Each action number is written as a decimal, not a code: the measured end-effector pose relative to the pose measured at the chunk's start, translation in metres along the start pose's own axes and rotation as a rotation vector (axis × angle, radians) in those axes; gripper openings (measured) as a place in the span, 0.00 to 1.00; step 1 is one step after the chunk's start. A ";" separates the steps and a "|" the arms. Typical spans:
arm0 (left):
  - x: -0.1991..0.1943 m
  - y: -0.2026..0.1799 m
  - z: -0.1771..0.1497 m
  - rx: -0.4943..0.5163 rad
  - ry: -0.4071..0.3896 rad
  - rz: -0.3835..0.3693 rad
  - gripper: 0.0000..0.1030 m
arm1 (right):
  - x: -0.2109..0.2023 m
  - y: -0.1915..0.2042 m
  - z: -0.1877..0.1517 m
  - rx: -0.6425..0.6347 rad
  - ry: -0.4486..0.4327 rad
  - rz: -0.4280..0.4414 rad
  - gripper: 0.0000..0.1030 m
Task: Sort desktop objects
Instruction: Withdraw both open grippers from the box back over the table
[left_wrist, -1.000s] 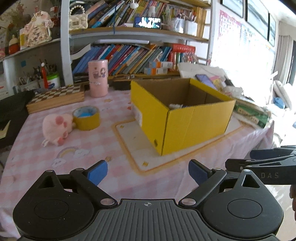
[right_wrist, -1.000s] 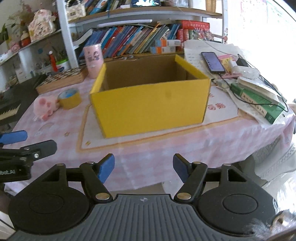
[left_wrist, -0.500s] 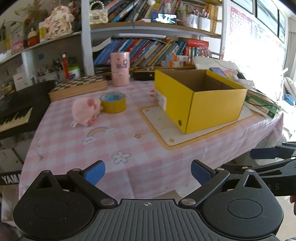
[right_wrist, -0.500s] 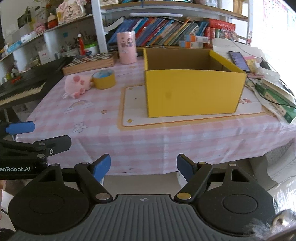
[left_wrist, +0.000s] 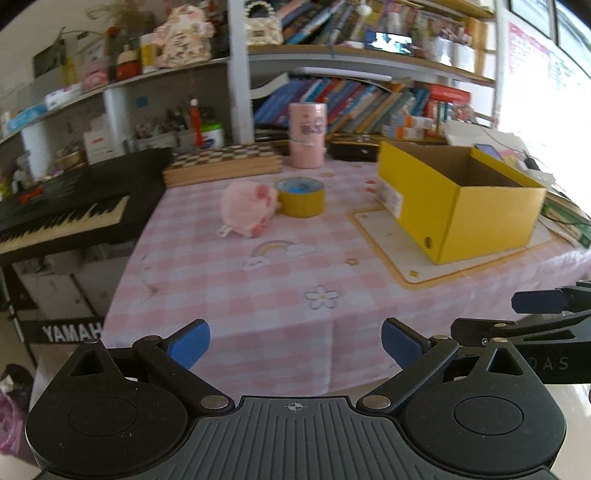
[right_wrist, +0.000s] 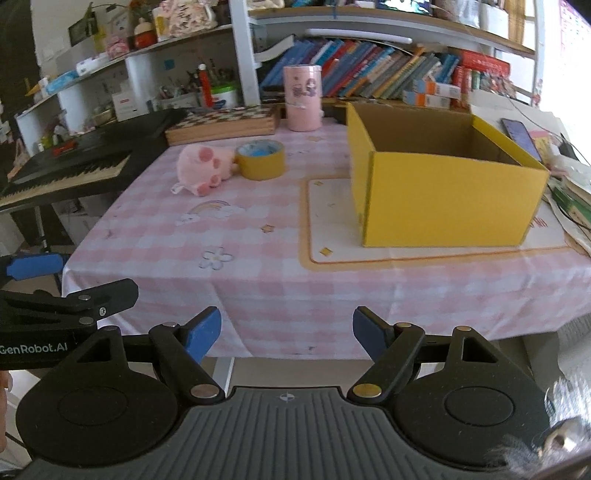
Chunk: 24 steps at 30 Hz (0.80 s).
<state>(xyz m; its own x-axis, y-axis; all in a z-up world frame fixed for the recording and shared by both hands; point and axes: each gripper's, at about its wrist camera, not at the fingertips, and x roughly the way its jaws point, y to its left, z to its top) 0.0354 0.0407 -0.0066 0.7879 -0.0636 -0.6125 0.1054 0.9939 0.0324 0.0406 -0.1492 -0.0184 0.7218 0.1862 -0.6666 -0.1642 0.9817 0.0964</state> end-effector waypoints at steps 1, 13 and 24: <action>0.000 0.003 -0.001 -0.005 0.002 0.004 0.98 | 0.000 0.003 0.000 -0.005 -0.001 0.003 0.75; 0.005 0.023 -0.003 -0.021 0.016 0.027 0.98 | 0.011 0.024 0.006 -0.023 0.008 0.010 0.76; 0.013 0.036 0.005 -0.053 -0.003 0.046 0.98 | 0.020 0.036 0.020 -0.058 0.000 0.012 0.76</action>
<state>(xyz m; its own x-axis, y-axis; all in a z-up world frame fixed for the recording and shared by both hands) 0.0523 0.0753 -0.0092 0.7932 -0.0184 -0.6087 0.0369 0.9992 0.0179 0.0627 -0.1094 -0.0135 0.7197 0.1983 -0.6654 -0.2117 0.9754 0.0618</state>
